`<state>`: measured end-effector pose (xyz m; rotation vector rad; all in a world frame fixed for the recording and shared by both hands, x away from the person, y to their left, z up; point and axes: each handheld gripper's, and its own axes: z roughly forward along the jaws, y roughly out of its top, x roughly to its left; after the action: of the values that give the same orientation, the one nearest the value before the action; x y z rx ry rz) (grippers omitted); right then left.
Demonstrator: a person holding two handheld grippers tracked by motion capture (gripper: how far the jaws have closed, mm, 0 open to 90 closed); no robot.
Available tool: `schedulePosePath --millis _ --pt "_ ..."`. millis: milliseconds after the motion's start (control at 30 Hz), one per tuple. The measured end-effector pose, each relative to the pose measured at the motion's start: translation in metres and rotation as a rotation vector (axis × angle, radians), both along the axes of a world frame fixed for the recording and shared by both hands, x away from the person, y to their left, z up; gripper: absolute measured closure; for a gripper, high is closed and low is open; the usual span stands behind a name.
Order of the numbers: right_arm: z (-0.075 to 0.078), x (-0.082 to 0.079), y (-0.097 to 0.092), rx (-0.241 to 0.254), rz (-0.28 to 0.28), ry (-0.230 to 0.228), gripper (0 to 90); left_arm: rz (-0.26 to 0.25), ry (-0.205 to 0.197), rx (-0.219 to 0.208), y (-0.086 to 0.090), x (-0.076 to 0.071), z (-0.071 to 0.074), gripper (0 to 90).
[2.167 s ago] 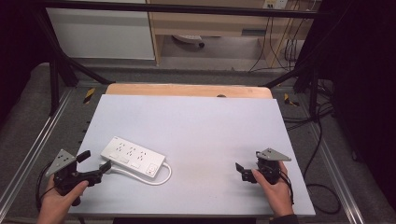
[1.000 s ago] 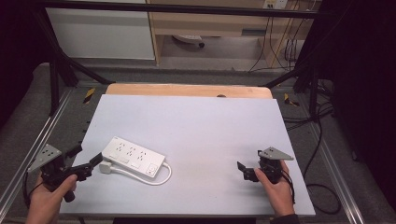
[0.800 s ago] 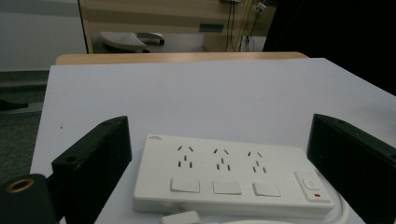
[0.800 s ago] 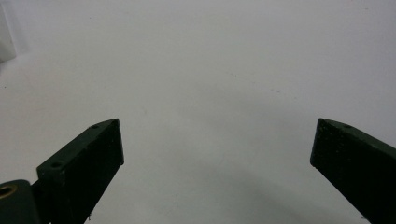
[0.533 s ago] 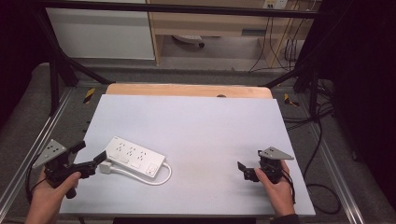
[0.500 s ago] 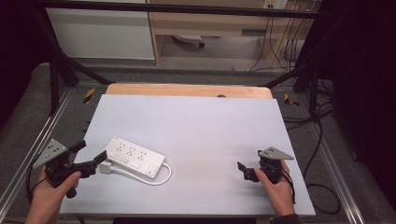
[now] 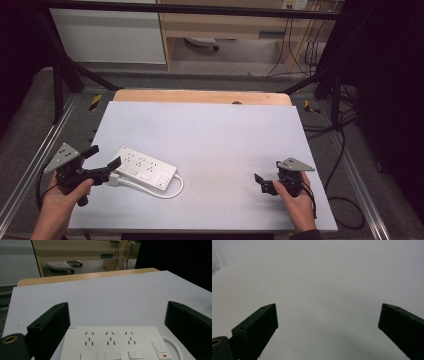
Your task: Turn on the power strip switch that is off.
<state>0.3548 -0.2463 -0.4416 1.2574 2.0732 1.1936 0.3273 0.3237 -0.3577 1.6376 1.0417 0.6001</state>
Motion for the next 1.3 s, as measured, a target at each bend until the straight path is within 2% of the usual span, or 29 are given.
schedulePosePath --millis 400,1067,1133,1300 --pt "0.000 -0.001 -0.001 0.001 -0.006 0.006 3.1 -0.012 -0.019 0.001 -0.008 0.008 0.006 6.2" --pt "0.001 0.000 -0.003 0.001 -0.009 0.004 3.1 -0.037 -0.025 0.017 -0.022 0.019 -0.001 6.9" --pt "0.001 0.000 -0.002 0.001 -0.009 0.004 3.1 -0.039 -0.033 0.017 -0.024 0.020 -0.001 8.9" --pt "0.001 -0.001 -0.003 0.002 -0.010 0.005 3.1 -0.046 -0.038 0.012 -0.029 0.022 0.000 21.0"
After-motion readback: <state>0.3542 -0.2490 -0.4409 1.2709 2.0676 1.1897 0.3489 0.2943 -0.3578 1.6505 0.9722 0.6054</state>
